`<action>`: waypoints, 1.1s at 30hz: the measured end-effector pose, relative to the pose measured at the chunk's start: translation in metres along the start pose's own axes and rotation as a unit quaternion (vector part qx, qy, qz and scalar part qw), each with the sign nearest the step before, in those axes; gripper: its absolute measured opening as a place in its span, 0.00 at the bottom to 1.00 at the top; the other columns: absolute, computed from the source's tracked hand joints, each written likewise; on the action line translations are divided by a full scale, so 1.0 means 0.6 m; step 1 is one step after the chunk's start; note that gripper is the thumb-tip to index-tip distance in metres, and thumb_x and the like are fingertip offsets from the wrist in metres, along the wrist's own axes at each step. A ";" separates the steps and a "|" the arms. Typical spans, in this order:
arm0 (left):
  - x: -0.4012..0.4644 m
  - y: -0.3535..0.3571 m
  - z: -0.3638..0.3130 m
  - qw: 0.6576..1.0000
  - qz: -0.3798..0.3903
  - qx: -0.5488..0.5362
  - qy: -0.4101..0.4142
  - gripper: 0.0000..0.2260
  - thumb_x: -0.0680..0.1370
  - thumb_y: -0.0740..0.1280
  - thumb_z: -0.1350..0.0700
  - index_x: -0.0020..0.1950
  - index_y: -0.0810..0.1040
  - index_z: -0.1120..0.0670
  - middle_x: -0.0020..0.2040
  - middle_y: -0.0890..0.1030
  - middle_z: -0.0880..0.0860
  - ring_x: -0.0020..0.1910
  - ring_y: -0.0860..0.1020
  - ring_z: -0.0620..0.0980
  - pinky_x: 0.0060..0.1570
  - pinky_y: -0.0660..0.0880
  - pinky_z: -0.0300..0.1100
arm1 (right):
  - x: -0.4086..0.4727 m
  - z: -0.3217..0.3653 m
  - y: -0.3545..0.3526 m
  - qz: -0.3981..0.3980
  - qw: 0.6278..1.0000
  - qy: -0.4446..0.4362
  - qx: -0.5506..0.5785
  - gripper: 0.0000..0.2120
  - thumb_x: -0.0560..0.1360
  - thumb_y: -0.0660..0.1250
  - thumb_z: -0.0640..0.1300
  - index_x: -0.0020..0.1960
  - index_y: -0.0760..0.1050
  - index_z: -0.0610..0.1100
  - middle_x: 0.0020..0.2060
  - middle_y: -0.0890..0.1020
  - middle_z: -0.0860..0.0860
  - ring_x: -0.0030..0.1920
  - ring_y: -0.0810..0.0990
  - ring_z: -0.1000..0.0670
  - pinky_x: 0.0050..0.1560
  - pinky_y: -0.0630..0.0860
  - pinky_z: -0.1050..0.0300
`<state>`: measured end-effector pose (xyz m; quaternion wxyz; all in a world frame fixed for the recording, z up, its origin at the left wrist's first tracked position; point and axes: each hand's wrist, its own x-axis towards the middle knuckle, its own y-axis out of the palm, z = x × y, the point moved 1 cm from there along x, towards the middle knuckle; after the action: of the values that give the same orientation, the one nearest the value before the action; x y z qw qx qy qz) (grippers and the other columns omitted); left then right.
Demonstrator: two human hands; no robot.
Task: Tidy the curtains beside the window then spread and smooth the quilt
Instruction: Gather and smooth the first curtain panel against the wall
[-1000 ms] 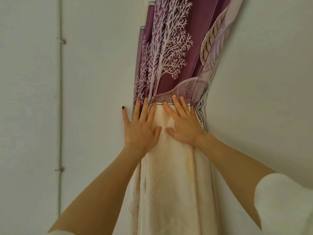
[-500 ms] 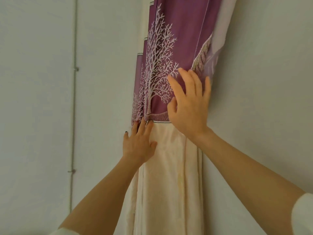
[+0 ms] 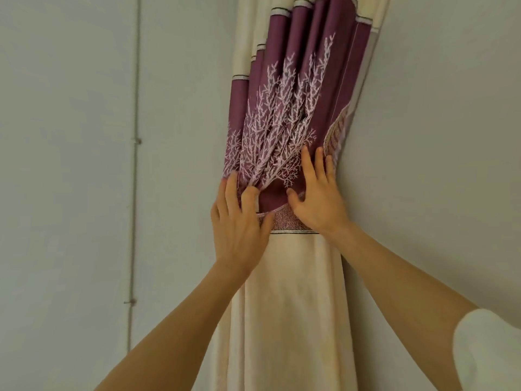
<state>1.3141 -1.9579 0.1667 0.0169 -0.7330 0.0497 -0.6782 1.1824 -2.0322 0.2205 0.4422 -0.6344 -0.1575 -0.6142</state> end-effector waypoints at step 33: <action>0.046 0.136 0.095 0.977 0.183 0.102 0.027 0.37 0.75 0.60 0.37 0.76 0.43 0.44 0.78 0.41 0.53 0.76 0.44 0.59 0.72 0.50 0.57 | 0.022 -0.076 0.148 0.090 0.985 -0.065 -0.128 0.34 0.78 0.53 0.53 0.75 0.39 0.44 0.75 0.40 0.40 0.74 0.36 0.38 0.74 0.38 0.42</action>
<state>1.3689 -2.0445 0.1821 0.2142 -0.6877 0.1138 -0.6843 1.2217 -2.1209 0.1931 0.3996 -0.7358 -0.0477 -0.5446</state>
